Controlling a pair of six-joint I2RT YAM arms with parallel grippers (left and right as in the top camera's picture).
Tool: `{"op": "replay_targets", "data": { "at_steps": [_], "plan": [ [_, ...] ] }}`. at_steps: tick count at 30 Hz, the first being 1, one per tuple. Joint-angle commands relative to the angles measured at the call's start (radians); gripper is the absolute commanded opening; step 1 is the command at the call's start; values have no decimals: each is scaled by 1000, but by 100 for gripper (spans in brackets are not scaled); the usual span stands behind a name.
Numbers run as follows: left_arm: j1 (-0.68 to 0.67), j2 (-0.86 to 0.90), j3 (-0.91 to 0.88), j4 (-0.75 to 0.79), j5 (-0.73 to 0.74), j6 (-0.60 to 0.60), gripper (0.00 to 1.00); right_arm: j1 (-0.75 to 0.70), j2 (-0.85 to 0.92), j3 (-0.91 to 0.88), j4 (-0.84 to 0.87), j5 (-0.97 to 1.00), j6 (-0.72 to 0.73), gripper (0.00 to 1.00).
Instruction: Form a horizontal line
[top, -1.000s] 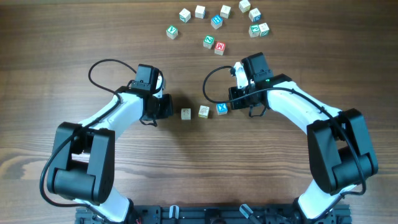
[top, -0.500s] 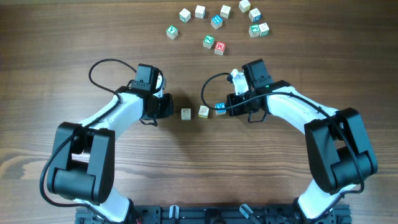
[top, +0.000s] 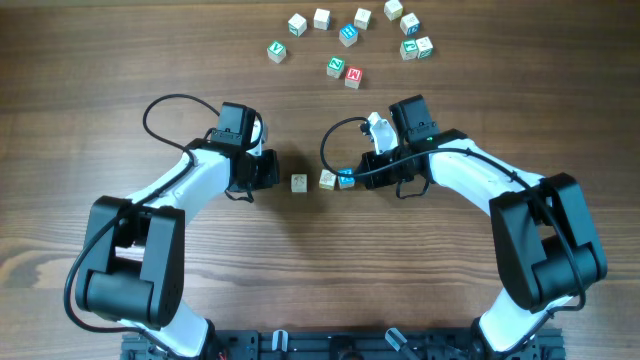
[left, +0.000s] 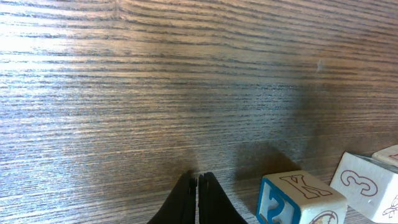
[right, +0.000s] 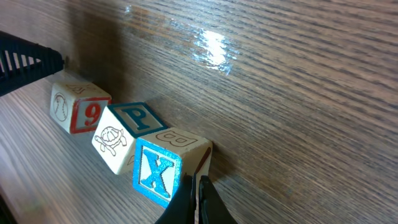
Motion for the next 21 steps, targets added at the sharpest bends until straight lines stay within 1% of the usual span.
{"op": "replay_targets", "data": {
  "at_steps": [1, 3, 11, 15, 21],
  "plan": [
    [-1, 8, -14, 3, 20, -5, 8, 2, 16, -4, -2, -43, -9, 4],
    [-1, 8, -14, 3, 20, -5, 8, 2, 16, -4, -2, -46, 10, 4],
    [-1, 8, -14, 3, 20, -5, 8, 2, 16, -4, -2, -51, 10, 5],
    [-1, 8, -14, 3, 19, -5, 8, 2, 16, -4, 6, -103, 10, 5],
    [-1, 8, -14, 3, 20, -5, 8, 2, 16, -4, 6, -102, 14, 5]
  ]
}}
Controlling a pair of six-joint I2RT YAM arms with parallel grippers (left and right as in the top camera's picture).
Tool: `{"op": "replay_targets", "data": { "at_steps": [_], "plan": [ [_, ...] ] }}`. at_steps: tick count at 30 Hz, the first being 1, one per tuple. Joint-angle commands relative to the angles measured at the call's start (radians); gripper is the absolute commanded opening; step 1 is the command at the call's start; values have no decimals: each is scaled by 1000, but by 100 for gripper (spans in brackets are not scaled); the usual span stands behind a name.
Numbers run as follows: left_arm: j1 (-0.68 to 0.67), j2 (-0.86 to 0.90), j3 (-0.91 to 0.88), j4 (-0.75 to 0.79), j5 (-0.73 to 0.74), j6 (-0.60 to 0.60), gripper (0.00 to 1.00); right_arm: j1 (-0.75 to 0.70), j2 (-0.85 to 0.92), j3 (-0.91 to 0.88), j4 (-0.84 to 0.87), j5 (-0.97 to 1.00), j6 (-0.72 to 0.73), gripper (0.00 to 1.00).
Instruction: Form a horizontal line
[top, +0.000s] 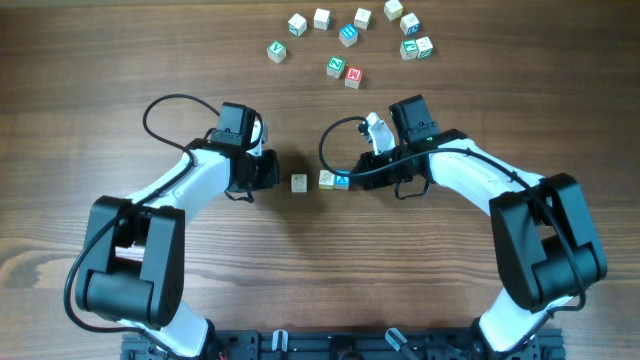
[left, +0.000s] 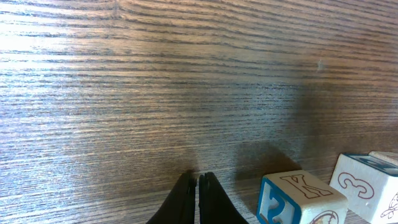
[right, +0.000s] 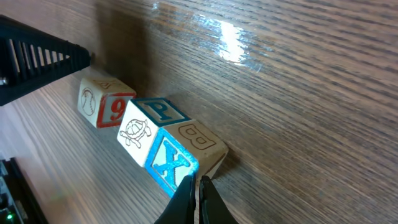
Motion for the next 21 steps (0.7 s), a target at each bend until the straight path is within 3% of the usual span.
{"op": "replay_targets", "data": {
  "at_steps": [1, 7, 12, 21],
  "plan": [
    [-1, 8, -13, 3, 19, -5, 8, 2, 16, -4, 5, -30, 12, 6],
    [-1, 8, -13, 8, 21, -5, 4, 1, 16, -4, 6, -10, 12, 6],
    [-1, 8, -13, 6, 39, -5, 4, 1, 16, -4, 3, 122, 118, 6],
    [-1, 8, -13, -13, 158, 6, 4, 1, 16, -4, 1, 122, 134, 9]
  ]
}}
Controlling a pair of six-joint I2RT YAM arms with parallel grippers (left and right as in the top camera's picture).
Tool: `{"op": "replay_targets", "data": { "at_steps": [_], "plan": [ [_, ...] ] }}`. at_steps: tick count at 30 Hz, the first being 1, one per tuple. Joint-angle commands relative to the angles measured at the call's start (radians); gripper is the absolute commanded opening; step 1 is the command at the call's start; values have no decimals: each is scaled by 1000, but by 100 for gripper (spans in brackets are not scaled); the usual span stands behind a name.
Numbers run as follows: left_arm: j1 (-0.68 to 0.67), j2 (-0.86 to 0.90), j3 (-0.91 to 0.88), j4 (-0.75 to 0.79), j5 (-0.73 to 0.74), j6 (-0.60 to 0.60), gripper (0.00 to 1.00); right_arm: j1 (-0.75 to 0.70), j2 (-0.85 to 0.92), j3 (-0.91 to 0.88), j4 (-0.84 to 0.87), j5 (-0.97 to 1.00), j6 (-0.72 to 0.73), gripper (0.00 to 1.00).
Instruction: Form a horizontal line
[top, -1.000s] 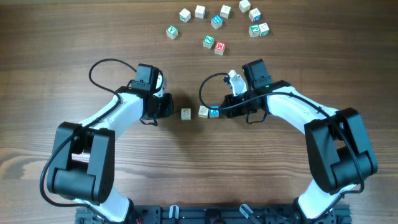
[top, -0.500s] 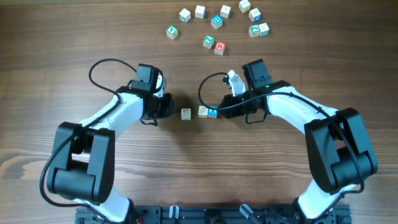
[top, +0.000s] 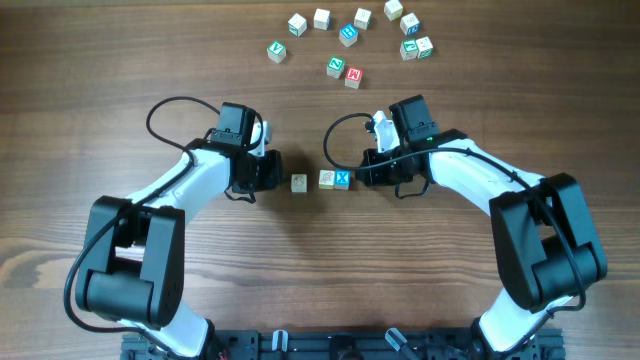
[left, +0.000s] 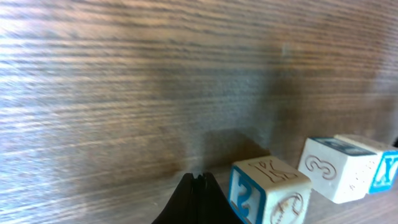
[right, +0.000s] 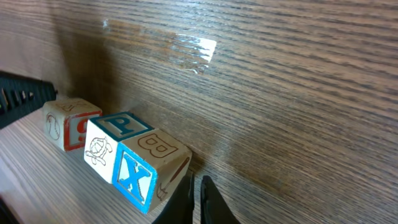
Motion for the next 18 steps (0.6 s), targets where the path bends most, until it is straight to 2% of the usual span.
{"op": "replay_targets", "data": {
  "at_steps": [1, 8, 18],
  "plan": [
    [-1, 8, -13, -13, 61, 9, 4, 1, 16, -4, 2, 14, 14, 10],
    [-1, 8, -13, -32, 114, 4, 7, 1, 16, -4, 2, 14, 15, 10],
    [-1, 8, -13, -35, 118, -102, 7, 1, 16, -4, 2, 30, 15, 11]
  ]
}}
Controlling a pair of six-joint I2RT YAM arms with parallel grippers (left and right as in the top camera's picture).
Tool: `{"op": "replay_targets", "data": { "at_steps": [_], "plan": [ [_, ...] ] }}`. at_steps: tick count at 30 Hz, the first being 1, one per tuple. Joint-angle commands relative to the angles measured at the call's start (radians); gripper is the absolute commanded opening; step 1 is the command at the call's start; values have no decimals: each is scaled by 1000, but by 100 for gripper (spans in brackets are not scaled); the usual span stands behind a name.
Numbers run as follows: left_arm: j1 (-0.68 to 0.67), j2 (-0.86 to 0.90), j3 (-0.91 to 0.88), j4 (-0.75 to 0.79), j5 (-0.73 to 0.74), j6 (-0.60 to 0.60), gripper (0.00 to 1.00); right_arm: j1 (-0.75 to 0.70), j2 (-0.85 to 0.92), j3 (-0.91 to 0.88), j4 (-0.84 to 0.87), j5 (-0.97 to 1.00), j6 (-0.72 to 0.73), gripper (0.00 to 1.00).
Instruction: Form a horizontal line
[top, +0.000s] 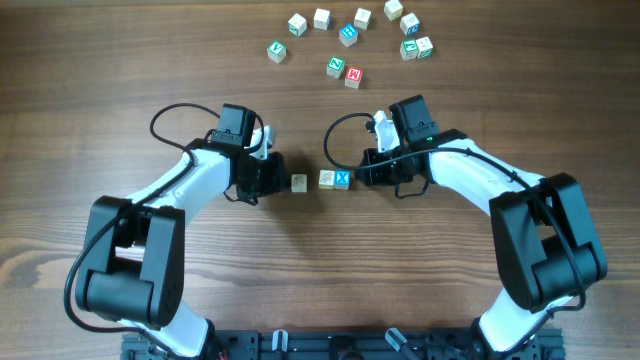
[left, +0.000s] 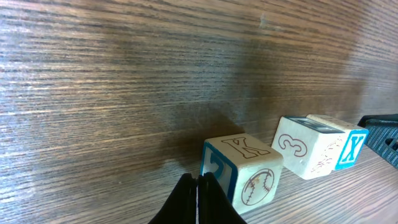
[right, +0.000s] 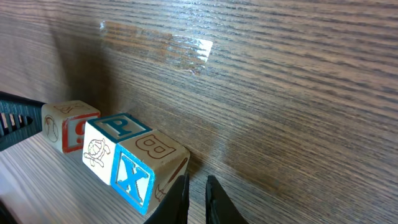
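Three letter blocks lie in a left-to-right row at the table's middle. The K block (top: 299, 182) (left: 239, 171) stands a small gap left of the 3/P block (top: 327, 179) (left: 305, 146), which touches the X block (top: 343, 179) (right: 146, 171). My left gripper (top: 277, 178) (left: 198, 186) is shut, its tips against the K block's left side. Just right of the X block is my right gripper (top: 362, 176) (right: 196, 190), its fingers a little apart with nothing between them and the left finger close to the block.
Several spare blocks (top: 345, 35) are scattered along the far edge of the wooden table (top: 120, 90). Both arms curve in from the near side, and their cables loop beside the row.
My left gripper moved right until its shut tips met the K block. My right gripper's fingers parted slightly. The three blocks kept their places.
My shut right gripper sat behind the X block, with the pair slightly askew. Then the pair had shifted a little left, and later stood squared in line. My shut left gripper waited left of the K block and now touches it.
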Motion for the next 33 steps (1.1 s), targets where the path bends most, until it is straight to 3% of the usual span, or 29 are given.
{"op": "replay_targets", "data": {
  "at_steps": [1, 6, 28, 33],
  "plan": [
    [-1, 8, -13, 0, 21, -60, 7, 1, 16, -4, 2, 24, 4, 11],
    [-1, 8, -13, 1, 28, -127, 7, 1, 16, -4, 2, 25, 5, 12],
    [-1, 8, -13, 64, 106, -183, 8, 1, 16, -4, 5, 24, 5, 14],
    [-1, 8, -13, 68, 105, -189, 4, 1, 16, -4, 5, 25, 5, 14]
  ]
}}
